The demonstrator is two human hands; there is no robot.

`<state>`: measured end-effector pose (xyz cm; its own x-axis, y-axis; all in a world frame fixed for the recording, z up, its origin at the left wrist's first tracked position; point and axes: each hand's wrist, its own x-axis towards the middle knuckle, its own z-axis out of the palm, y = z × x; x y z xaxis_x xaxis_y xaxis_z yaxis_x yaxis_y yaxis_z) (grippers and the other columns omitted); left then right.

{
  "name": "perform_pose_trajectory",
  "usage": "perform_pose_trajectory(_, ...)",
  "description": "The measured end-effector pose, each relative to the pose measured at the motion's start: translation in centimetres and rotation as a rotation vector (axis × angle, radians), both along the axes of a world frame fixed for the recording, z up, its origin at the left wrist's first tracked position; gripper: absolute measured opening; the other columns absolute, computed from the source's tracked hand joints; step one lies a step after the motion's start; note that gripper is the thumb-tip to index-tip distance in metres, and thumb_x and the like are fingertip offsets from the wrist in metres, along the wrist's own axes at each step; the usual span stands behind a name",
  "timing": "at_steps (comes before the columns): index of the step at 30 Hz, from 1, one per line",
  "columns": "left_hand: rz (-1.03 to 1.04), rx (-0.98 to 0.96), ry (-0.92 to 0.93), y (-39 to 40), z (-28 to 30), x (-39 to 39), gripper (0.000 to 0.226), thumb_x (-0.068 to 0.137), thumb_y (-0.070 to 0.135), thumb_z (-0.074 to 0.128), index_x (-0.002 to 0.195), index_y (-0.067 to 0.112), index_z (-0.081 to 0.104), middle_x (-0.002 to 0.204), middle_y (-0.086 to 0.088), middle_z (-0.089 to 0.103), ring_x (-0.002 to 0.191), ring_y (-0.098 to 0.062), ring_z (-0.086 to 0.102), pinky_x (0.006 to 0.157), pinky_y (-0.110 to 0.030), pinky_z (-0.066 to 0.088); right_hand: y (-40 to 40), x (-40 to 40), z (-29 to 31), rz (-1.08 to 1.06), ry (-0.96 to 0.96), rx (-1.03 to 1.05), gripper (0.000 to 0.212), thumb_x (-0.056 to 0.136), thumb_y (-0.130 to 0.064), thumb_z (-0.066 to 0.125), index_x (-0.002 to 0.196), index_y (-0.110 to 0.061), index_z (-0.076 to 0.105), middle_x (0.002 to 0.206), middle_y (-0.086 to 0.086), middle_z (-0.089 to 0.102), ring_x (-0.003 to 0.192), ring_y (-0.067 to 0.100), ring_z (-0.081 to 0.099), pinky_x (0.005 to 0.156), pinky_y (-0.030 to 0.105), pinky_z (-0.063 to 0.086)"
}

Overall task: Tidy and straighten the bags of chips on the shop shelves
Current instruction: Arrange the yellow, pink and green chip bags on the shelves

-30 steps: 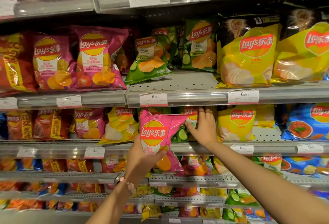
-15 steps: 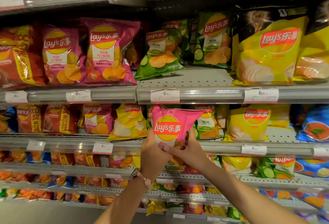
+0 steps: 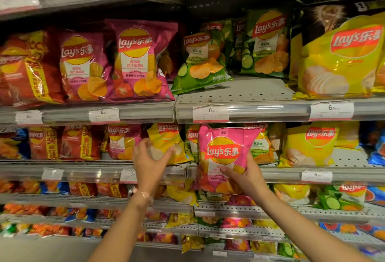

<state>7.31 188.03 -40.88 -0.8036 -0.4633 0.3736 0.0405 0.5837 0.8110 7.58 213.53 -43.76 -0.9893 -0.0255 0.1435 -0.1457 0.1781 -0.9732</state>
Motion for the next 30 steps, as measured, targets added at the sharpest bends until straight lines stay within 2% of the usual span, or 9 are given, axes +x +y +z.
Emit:
perform_pose_trajectory(3,0.024,-0.092,-0.175,-1.8,0.1,-2.4,0.101,0.065,0.055,0.08,0.143,0.011,0.033,0.139,-0.016,0.04,0.133,-0.031,0.031,0.108,-0.042,0.029,0.0,0.2,0.0,-0.009,-0.004,0.018,0.072,0.068,-0.033,0.08,0.13,-0.023,0.044,0.114,-0.01,0.064,0.105,0.003,0.06,0.085,0.018,0.047)
perform_pose_trajectory(5,-0.039,-0.059,-0.262,-2.6,-0.1,-3.7,0.113,0.062,0.058,0.081,0.148,0.012,0.024,0.145,-0.017,0.037,0.135,-0.033,0.031,0.109,-0.042,0.031,-0.1,0.5,0.1,-0.01,-0.006,0.015,0.072,0.065,-0.039,0.078,0.128,-0.029,0.043,0.112,-0.016,0.063,0.1,-0.007,0.059,0.076,0.007,0.046)
perform_pose_trajectory(7,-0.107,-0.01,-0.307,-3.2,-0.5,-4.7,0.116,0.06,0.054,0.084,0.149,0.012,0.022,0.144,-0.014,0.042,0.133,-0.03,0.039,0.106,-0.04,0.037,-0.3,0.7,0.2,-0.01,-0.007,0.008,0.069,0.066,-0.038,0.078,0.125,-0.033,0.043,0.11,-0.017,0.063,0.097,-0.011,0.059,0.074,0.004,0.045)
perform_pose_trajectory(11,-0.166,0.009,-0.312,-3.9,-1.2,-5.5,0.1,0.064,0.045,0.085,0.142,0.013,0.033,0.129,-0.008,0.059,0.118,-0.028,0.056,0.095,-0.035,0.047,-0.6,0.9,0.1,-0.021,0.0,0.003,0.066,0.07,-0.029,0.08,0.124,-0.033,0.044,0.111,-0.015,0.064,0.097,-0.008,0.061,0.076,0.006,0.047)
perform_pose_trajectory(14,-0.132,-0.024,-0.279,-4.2,-1.2,-5.7,0.097,0.068,0.042,0.084,0.145,0.013,0.033,0.135,-0.01,0.055,0.122,-0.03,0.053,0.091,-0.034,0.045,-0.9,0.8,0.0,-0.022,0.003,0.02,0.068,0.072,-0.027,0.08,0.13,-0.025,0.044,0.115,-0.01,0.064,0.102,-0.001,0.061,0.083,0.014,0.048)
perform_pose_trajectory(18,-0.128,-0.008,-0.265,-4.7,-0.9,-5.2,0.096,0.072,0.044,0.08,0.148,0.014,0.03,0.143,-0.01,0.048,0.129,-0.03,0.046,0.097,-0.039,0.042,-1.4,0.7,0.1,-0.044,0.019,0.041,0.067,0.074,-0.024,0.08,0.131,-0.024,0.044,0.115,-0.012,0.063,0.104,-0.002,0.059,0.083,0.011,0.045)
perform_pose_trajectory(23,-0.172,0.037,-0.168,-5.9,-0.1,-3.2,0.08,0.072,0.038,0.081,0.14,0.017,0.043,0.128,-0.002,0.059,0.119,-0.025,0.054,0.094,-0.036,0.045,-2.1,0.9,0.5,-0.085,0.03,0.077,0.065,0.076,-0.022,0.078,0.13,-0.027,0.042,0.115,-0.012,0.061,0.105,0.0,0.058,0.087,0.017,0.045)
perform_pose_trajectory(26,-0.246,0.092,-0.111,-7.0,0.5,-1.3,0.059,0.071,0.027,0.083,0.122,0.028,0.053,0.105,0.016,0.062,0.101,-0.013,0.06,0.081,-0.025,0.045,-2.6,1.5,0.6,-0.074,0.049,0.143,0.064,0.075,-0.03,0.079,0.127,-0.031,0.042,0.11,-0.022,0.06,0.102,-0.005,0.057,0.088,0.023,0.047)
perform_pose_trajectory(30,-0.266,0.213,-0.13,-9.1,0.6,2.0,0.066,0.065,0.028,0.084,0.115,0.048,0.046,0.1,0.033,0.055,0.09,0.012,0.054,0.071,-0.016,0.045,-4.0,2.0,0.5,-0.065,0.042,0.226,0.073,0.072,-0.046,0.077,0.134,-0.032,0.041,0.11,-0.021,0.063,0.103,0.006,0.061,0.088,0.034,0.052)
